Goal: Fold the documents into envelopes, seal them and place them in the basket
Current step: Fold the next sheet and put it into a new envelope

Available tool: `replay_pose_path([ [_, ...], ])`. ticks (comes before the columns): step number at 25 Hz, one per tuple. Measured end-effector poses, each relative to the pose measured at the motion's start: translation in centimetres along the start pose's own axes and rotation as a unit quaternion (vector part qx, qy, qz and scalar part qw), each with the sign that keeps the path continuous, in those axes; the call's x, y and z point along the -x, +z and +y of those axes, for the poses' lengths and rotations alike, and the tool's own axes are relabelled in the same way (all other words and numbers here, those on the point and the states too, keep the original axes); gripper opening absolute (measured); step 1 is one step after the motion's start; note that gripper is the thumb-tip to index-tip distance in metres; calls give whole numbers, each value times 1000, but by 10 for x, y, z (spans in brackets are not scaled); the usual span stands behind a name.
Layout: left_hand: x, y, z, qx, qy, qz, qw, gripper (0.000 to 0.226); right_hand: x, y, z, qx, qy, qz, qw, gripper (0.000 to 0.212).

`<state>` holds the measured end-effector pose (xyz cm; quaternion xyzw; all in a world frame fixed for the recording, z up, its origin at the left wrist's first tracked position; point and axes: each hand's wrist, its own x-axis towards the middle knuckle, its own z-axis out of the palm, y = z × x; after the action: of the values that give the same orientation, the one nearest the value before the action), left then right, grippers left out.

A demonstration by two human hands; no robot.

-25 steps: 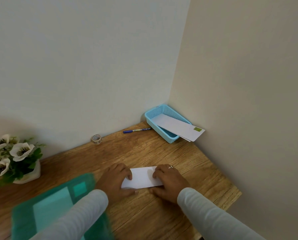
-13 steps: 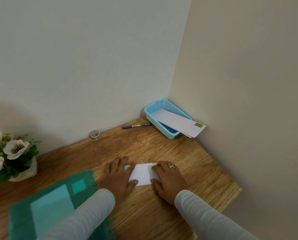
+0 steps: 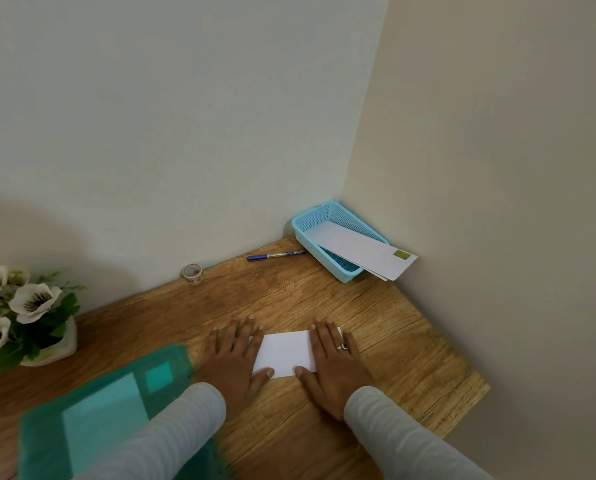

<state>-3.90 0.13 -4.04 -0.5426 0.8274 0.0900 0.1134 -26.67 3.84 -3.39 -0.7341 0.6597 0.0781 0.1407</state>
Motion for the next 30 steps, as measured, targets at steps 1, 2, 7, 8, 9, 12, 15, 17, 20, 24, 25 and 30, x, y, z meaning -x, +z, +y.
replay_pose_path([
  [1, 0, -1, 0, -2, 1, 0, 1000, 97, 1, -2, 8, 2, 12, -6, 1000, 91],
  [2, 1, -2, 0, -4, 1, -2, 1000, 101, 3, -3, 14, 2, 21, -8, 1000, 96],
  [7, -1, -5, 4, -10, -11, -12, 1000, 116, 6, -4, 25, 2, 38, -2, 999, 106],
  [8, 0, -8, 5, -12, -15, -7, 1000, 113, 5, -4, 25, 2, 39, -4, 999, 106],
  [9, 1, -10, 5, -12, -16, 4, 1000, 109, 5, -4, 25, 3, 39, -6, 999, 106],
  [12, 4, -16, 3, -2, -17, 39, 999, 94, 5, -4, 26, 5, 36, -7, 999, 105],
  [15, 8, -14, 3, 6, -15, 65, 998, 81, 4, -2, 30, 17, 26, -11, 999, 103],
  [17, 11, -7, 7, -3, -16, 57, 998, 78, 2, -3, 34, 26, 17, -15, 999, 101],
  [20, 13, 7, 12, -1, -9, 45, 999, 77, 2, -5, 32, 34, 27, -7, 999, 88],
  [24, 14, 10, 15, 11, -9, 32, 999, 78, 6, 1, -15, 14, -37, 19, 999, 77],
  [25, 15, 9, 15, 6, -3, 10, 1000, 77, 6, 4, -28, 8, -60, 21, 998, 75],
  [30, 15, 7, 14, 23, -19, 20, 999, 74, 3, 9, -24, -1, -62, 20, 998, 84],
])
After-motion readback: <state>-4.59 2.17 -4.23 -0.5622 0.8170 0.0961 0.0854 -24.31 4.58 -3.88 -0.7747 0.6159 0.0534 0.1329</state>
